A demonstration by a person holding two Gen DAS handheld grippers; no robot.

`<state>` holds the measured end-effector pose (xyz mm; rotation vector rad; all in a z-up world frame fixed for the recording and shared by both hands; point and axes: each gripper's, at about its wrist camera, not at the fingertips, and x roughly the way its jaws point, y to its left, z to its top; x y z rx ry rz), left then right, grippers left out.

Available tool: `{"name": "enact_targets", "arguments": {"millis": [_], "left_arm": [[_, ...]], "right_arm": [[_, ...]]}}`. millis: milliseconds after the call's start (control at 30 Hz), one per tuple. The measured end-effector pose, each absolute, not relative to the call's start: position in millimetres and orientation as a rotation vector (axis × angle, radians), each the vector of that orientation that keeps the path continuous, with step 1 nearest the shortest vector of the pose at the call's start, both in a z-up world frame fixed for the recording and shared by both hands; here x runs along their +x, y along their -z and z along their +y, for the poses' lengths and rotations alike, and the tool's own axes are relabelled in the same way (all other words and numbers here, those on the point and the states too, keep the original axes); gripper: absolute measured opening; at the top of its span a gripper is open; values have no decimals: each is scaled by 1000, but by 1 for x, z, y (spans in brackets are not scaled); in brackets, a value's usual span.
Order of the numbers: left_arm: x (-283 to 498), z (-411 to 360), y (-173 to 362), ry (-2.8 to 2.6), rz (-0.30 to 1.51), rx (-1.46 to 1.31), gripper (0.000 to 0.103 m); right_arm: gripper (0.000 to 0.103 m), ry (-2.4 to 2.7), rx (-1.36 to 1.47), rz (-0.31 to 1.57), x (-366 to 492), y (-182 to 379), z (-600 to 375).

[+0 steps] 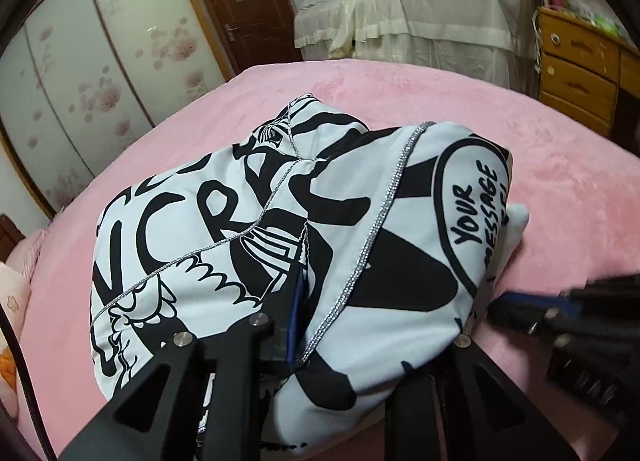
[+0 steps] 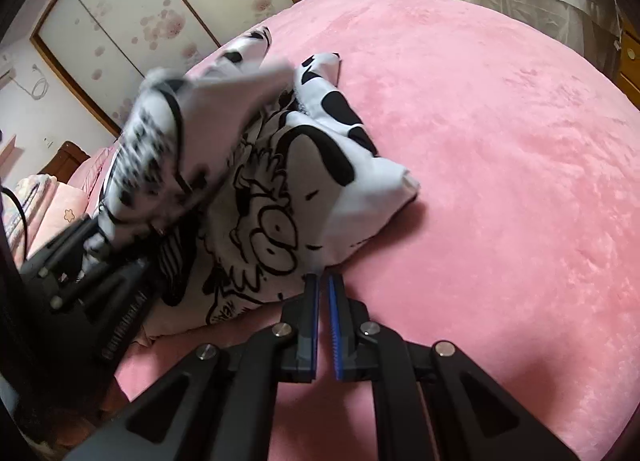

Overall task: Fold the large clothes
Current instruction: 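Lift the jacket with both tools and fold it over onto itself, then open both tools and press the folded jacket into a neat rectangle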

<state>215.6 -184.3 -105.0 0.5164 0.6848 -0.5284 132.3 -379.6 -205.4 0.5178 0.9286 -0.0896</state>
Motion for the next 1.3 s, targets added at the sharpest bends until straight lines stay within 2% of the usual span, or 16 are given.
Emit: {"name": "enact_targets", "arguments": {"millis": [67,100,200,233,333,400,733,933,1100,1167,1300], "left_arm": [[216,-184,99,552,698,502,25],[216,-182,94,566,707,490,34],[219,-175,81,591,758,461,47],[219,-171,77,590,774,462,57],[215,-157,67,625,807,416,71],[211,-145,57,656,840,374,71],[230,-49,14,526,855,78,72],[263,1,43,319,921,38,72],[282,15,84,289,1036,-26,72],[285,16,87,287,1036,-43,72],[290,5,84,311,1034,-34,72]], "right_arm": [[7,87,527,924,124,200,-384],[7,82,533,921,123,197,-385],[8,75,530,914,128,183,-387],[14,68,529,910,134,178,-387],[37,41,537,885,133,160,-393],[44,35,525,851,128,142,-394],[44,-36,388,789,153,90,-375],[45,-87,275,865,199,102,-362],[44,-178,319,975,229,135,-364],[31,-207,345,1002,234,143,-367],[20,-204,303,958,224,132,-368]]}}
